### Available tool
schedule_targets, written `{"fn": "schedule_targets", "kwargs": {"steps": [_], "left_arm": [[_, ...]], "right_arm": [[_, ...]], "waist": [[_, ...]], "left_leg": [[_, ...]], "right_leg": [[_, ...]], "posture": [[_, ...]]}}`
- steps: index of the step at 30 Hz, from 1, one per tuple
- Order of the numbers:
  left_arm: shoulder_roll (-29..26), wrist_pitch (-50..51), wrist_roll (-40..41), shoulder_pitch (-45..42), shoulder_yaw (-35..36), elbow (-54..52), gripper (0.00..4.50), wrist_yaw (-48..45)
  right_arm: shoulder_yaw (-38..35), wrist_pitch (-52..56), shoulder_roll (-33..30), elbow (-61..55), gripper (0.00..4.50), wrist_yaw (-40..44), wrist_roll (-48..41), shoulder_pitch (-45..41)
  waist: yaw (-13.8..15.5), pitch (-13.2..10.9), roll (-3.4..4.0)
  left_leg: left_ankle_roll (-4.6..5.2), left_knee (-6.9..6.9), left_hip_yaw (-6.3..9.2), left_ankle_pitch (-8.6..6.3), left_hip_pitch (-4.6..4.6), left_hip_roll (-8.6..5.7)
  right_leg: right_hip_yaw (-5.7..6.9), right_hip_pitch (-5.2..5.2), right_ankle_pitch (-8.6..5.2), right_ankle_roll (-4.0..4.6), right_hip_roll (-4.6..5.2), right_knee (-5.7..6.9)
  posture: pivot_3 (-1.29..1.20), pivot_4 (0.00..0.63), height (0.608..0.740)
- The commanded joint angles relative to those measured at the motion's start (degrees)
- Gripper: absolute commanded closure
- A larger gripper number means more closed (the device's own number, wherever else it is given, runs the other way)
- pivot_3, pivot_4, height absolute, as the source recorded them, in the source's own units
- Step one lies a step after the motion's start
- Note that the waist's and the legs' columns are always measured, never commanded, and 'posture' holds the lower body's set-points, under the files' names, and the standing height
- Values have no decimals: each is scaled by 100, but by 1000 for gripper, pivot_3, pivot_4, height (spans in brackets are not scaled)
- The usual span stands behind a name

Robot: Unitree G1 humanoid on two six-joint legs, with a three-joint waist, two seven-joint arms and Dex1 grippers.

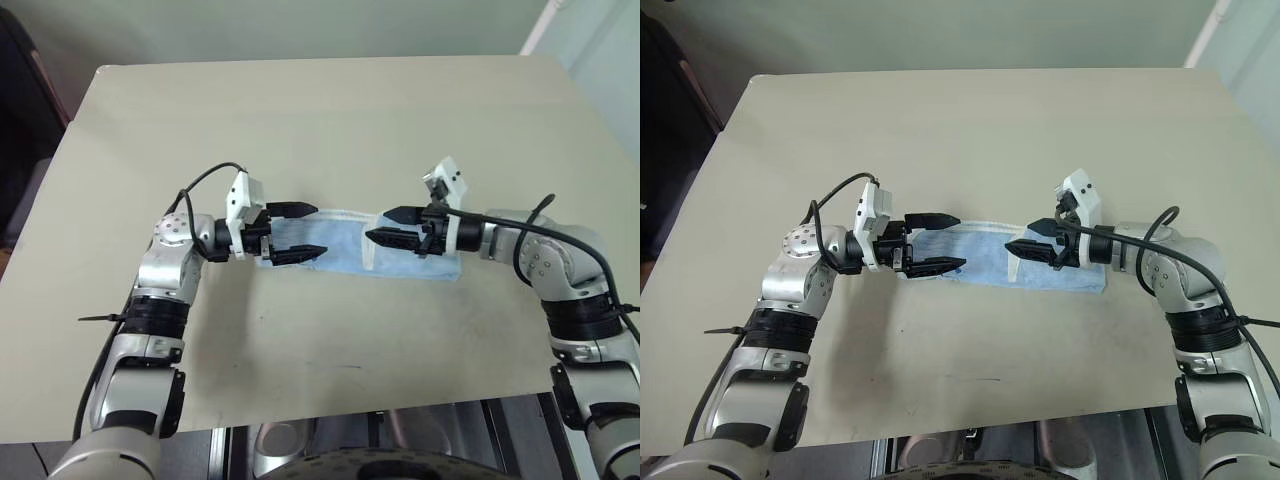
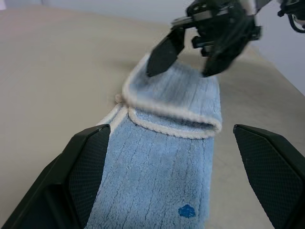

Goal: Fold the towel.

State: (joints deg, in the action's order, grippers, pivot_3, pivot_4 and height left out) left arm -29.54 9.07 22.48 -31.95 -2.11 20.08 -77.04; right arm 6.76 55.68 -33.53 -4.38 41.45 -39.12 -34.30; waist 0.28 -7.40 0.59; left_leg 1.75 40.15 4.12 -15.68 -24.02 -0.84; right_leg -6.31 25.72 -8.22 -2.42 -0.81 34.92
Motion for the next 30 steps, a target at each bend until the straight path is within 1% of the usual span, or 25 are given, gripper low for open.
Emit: {"fn": "schedule_targets", "kwargs": {"steps": [1, 5, 8, 9, 10, 12, 15, 16, 17, 18, 20, 21, 22, 23, 26, 30], "left_arm": [[-28, 42, 176, 53, 171, -214, 0, -15], [19, 122, 371, 41, 304, -262, 0, 21], [185, 512, 911, -30, 581, -511, 0, 75], [257, 668, 1100, -67, 674, -600, 0, 115], [305, 783, 1205, -103, 719, -654, 186, 150], [369, 934, 1292, -112, 677, -804, 616, 167], [722, 1271, 1502, -105, 531, -1160, 1655, 415], [922, 1238, 1409, -87, 392, -1206, 2083, 541], [1050, 1206, 1326, -68, 292, -1236, 2398, 621], [1179, 1086, 1203, -52, 199, -1215, 2814, 678], [1554, 462, 754, 87, -209, -1059, 3562, 683], [1673, 249, 615, 130, -327, -984, 3961, 666], [1771, 91, 507, 140, -388, -886, 4330, 705], [1919, -81, 348, 94, -408, -732, 4473, 941], [2330, -759, -270, -55, -652, -245, 4473, 1495], [2548, -1331, -745, -289, -899, 381, 4473, 1592]], "right_arm": [[-345, 72, -26, -220, 443, 9, -88, 40], [-740, -129, 56, -532, 443, 17, -204, 287], [-1263, -52, -98, -1113, 443, 12, -475, 675], [-1415, -174, -114, -1338, 609, 42, -521, 834], [-1575, -282, -79, -1534, 805, 54, -611, 990], [-1782, -395, -56, -1820, 1296, 5, -707, 1243], [-2118, -525, 49, -2063, 2354, -333, -732, 1565], [-2275, -604, 151, -2067, 2777, -516, -729, 1652], [-2379, -655, 218, -2070, 3063, -643, -735, 1711], [-2433, -691, 290, -2067, 3495, -766, -717, 1754], [-2389, -859, 411, -2070, 4239, -1004, -491, 1914], [-2350, -931, 447, -2063, 4500, -1092, -400, 1962], [-2298, -1010, 475, -2029, 4500, -1186, -292, 1981], [-2229, -1109, 509, -1934, 4500, -1307, -121, 1981], [-2048, -1376, 661, -1624, 4500, -1665, 350, 1933], [-1658, -1817, 771, -1197, 4500, -1892, 1036, 1874]], "waist": [[-1, 0, 0], [-6, 0, 0], [10, 0, 0], [18, 0, 0], [16, 0, -1], [9, 0, -1], [3, 0, -1], [6, 0, -2], [13, 0, -1], [14, -1, -1], [7, -1, -2], [6, -1, -2], [5, -2, -3], [3, -2, -3], [-6, -3, -5], [-8, -4, -5]], "left_leg": [[-1, 0, -1, 1, -1, -1], [-13, -4, 1, 7, -2, 0], [-17, -8, 1, 10, -3, 0], [-17, -7, 2, 10, -4, 1], [-18, -7, 1, 11, -4, 1], [-19, -5, -1, 11, -2, 0], [-17, -3, -2, 11, 4, 0], [-16, -1, -2, 12, 7, 0], [-14, -1, -1, 12, 7, 0], [-10, 0, -1, 12, 12, 0], [-2, 0, -3, 7, 15, 0], [-1, 0, -3, 6, 21, -1], [3, 0, -3, 4, 29, -1], [4, 0, -2, 4, 32, -1], [10, 0, -1, 13, 38, -1], [22, -1, 0, 25, 45, -2]], "right_leg": [[0, 1, -4, 7, 0, 0], [3, 2, -14, 19, -2, 0], [3, 5, -14, 16, -3, 1], [5, 4, -15, 15, -3, 1], [5, 1, -15, 15, -2, 0], [3, -2, -19, 19, -2, -2], [0, -9, -22, 21, -2, -4], [-1, -12, -22, 21, -2, -4], [0, -15, -22, 19, -2, -6], [-1, -22, -21, 16, 0, -8], [-4, -26, -13, 8, 2, -9], [-4, -32, -11, 6, 2, -8], [-5, -40, -10, 4, 2, -8], [-6, -43, -8, 2, 2, -8], [-8, -47, 5, -16, -1, -9], [-9, -58, -1, -57, 0, -12]], "posture": [[0, 150, 740], [0, 150, 740], [0, 150, 740], [0, 150, 740], [0, 150, 740], [0, 150, 740], [0, 150, 740], [0, 150, 740], [0, 150, 740], [0, 150, 740], [0, 150, 740], [0, 150, 740], [0, 150, 740], [0, 150, 740], [0, 150, 740], [0, 150, 740]]}}
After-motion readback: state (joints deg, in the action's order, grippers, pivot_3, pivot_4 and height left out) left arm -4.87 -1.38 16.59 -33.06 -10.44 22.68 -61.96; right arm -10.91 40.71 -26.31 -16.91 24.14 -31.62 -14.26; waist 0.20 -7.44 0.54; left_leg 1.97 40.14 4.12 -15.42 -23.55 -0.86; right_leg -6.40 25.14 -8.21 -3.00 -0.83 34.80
